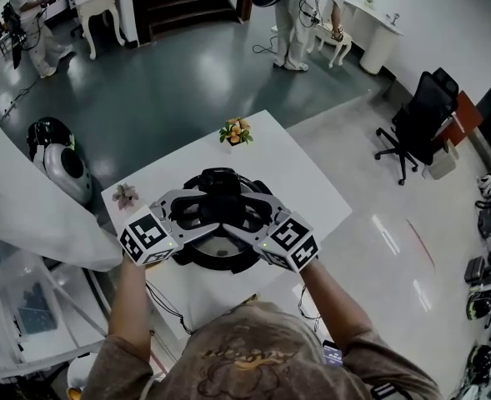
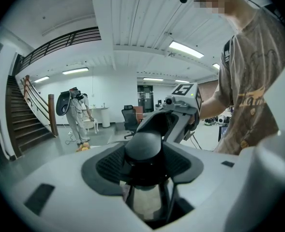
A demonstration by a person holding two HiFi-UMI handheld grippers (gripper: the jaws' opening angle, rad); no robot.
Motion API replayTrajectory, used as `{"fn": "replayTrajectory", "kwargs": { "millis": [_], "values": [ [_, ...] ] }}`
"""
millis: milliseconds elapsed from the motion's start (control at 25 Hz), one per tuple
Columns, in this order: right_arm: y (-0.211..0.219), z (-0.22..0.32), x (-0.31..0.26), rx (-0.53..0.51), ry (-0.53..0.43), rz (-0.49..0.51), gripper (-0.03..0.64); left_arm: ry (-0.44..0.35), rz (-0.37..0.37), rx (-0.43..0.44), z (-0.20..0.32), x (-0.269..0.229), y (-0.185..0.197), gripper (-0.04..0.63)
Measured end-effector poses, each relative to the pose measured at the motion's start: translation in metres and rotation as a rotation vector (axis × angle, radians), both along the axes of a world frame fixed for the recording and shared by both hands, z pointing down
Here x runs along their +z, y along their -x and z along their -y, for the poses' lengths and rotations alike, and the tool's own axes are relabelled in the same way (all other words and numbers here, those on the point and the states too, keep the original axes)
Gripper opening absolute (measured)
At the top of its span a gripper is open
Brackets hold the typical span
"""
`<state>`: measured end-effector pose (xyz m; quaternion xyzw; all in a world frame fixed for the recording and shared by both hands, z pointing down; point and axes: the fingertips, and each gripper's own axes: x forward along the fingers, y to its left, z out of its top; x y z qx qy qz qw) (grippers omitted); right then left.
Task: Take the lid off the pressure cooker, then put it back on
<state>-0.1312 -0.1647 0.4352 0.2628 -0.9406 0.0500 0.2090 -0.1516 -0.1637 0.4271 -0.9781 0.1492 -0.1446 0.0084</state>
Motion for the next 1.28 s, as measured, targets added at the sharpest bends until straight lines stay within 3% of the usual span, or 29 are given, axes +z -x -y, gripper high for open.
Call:
{"fn": "replayTrajectory", "kwargs": {
  "millis": [680,1280],
  "values": [
    [0.008,-0.008,-0.045,-0.038,-0.057,-0.007,0.278,-0.034,0.002,-0.034,-0.009,-0.045,0.008,0.252],
    [-0.05,0.002,-0.062,-0.071,-0.091,0.018,0.278,-0.049,0.039,-0.073,0.0,-0.067,-0.048,0.252]
  ]
}}
